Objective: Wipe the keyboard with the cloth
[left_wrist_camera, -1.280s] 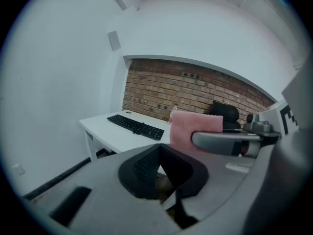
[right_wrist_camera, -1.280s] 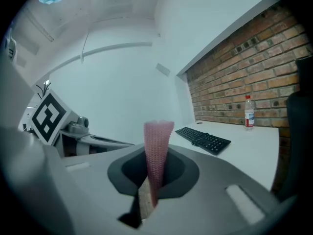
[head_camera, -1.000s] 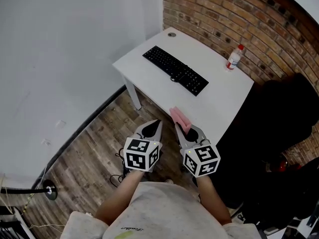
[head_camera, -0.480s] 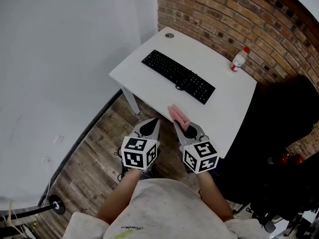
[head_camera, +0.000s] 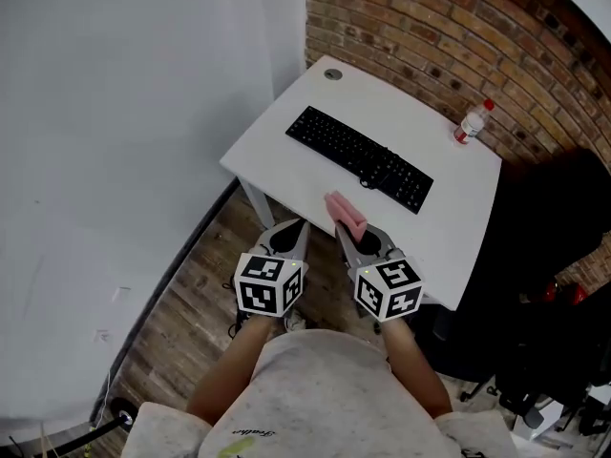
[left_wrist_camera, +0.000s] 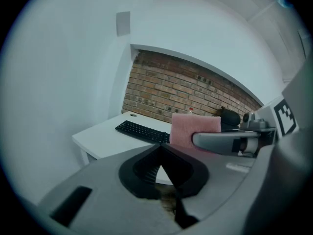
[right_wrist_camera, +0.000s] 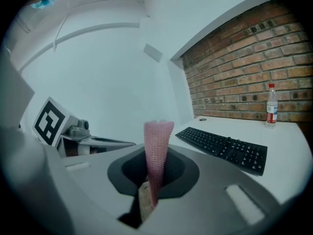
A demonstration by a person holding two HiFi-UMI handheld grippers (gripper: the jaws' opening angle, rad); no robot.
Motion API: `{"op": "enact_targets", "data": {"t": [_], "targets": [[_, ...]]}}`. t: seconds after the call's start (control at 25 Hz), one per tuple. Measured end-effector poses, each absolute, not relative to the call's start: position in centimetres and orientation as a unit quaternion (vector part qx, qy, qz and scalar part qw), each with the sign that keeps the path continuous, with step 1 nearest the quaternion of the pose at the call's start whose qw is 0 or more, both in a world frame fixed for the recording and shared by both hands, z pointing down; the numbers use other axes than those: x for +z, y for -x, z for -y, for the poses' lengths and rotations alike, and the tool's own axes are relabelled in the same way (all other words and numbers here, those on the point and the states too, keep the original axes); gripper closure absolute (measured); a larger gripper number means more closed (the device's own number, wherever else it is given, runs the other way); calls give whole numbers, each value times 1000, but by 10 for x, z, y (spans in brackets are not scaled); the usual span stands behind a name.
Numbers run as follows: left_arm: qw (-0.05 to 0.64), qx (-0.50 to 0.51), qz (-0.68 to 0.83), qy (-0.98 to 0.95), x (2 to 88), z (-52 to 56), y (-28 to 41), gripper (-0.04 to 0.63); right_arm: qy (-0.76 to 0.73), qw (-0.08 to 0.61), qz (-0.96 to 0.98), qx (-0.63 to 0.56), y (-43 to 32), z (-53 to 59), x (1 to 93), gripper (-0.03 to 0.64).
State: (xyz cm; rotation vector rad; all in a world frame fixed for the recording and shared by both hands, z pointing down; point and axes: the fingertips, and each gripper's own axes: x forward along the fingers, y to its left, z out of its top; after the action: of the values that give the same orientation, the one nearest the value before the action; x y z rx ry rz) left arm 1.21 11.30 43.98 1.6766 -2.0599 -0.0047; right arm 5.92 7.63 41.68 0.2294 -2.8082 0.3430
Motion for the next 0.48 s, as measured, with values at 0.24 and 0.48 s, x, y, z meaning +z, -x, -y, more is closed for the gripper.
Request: {"op": "enact_targets", "data": {"t": [0.24, 0.48], "targets": [[241, 4, 744, -623, 445, -114, 28, 601, -91, 149, 976, 128, -17, -76, 417, 594], [247, 0, 738, -628, 450, -110, 50, 601, -88, 150, 975, 135, 9, -72, 420, 594]]}}
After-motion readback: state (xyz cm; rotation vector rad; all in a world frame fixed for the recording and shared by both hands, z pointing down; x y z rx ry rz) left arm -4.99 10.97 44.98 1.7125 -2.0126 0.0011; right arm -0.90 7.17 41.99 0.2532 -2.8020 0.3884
